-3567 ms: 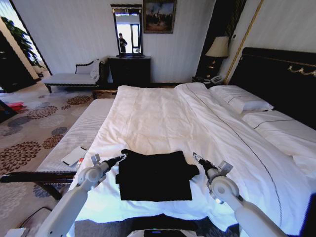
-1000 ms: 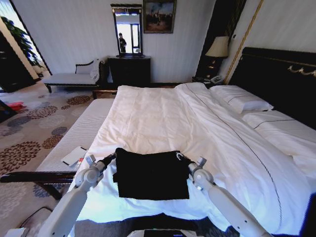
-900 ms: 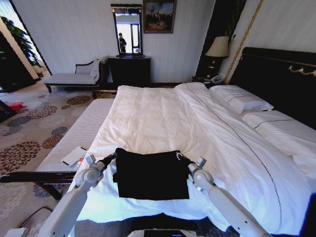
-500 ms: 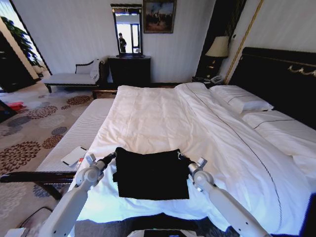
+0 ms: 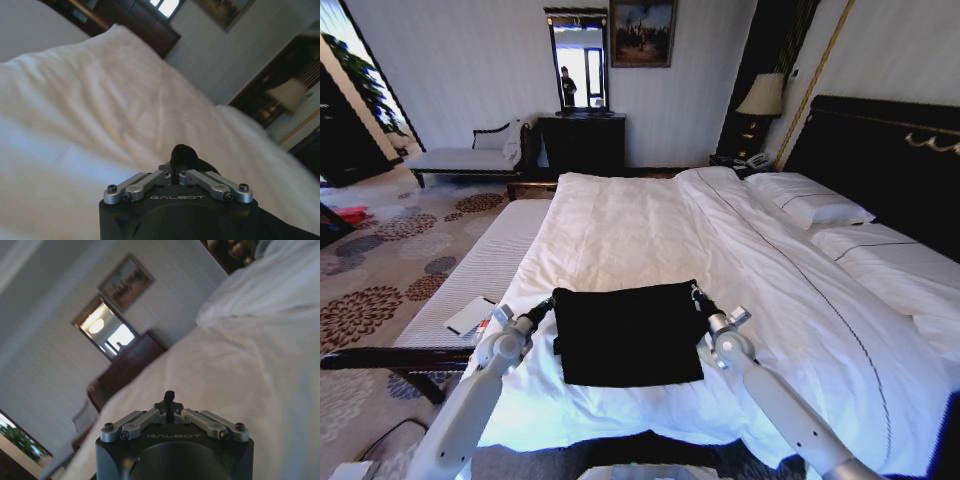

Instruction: Fold the clothes on the bed.

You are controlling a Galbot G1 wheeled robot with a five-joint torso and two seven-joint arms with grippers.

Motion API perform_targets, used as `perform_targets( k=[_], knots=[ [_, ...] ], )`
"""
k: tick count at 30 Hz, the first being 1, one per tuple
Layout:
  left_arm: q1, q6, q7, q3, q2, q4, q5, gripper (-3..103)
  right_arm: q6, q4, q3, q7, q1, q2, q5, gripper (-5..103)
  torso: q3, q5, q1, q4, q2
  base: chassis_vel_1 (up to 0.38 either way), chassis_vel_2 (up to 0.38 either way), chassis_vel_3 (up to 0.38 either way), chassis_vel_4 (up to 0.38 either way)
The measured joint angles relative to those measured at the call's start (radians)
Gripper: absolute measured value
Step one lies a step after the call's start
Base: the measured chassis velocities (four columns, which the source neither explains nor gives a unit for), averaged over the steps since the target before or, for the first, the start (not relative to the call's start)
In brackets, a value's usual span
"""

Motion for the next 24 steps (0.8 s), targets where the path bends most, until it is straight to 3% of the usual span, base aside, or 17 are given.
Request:
perform_targets(
  k=[8,12,24],
  knots=[
    [0.032,-0.065,0.121,-0.023,-0.016,-0.040,-0.046,1,0.048,0.061,0.052,-0.104,-0.054,0.000,0.001,2,0.000,-0.0001,0.000,0.0001,0.000,0.000,0.000,0.000,0.000],
    [0.054,-0.097,0.187,-0.033,-0.027,-0.073,-0.047,1,0.091,0.080,0.086,-0.198,-0.094,0.012,0.000,2,0.000,-0.0001,0.000,0.0002,0.000,0.000,0.000,0.000,0.000],
    [0.097,-0.117,0.266,-0.068,-0.042,-0.131,-0.053,1,0.131,0.142,0.194,-0.316,-0.173,0.052,0.018,2,0.000,-0.0001,0.000,0.0001,0.000,0.000,0.000,0.000,0.000]
  ],
)
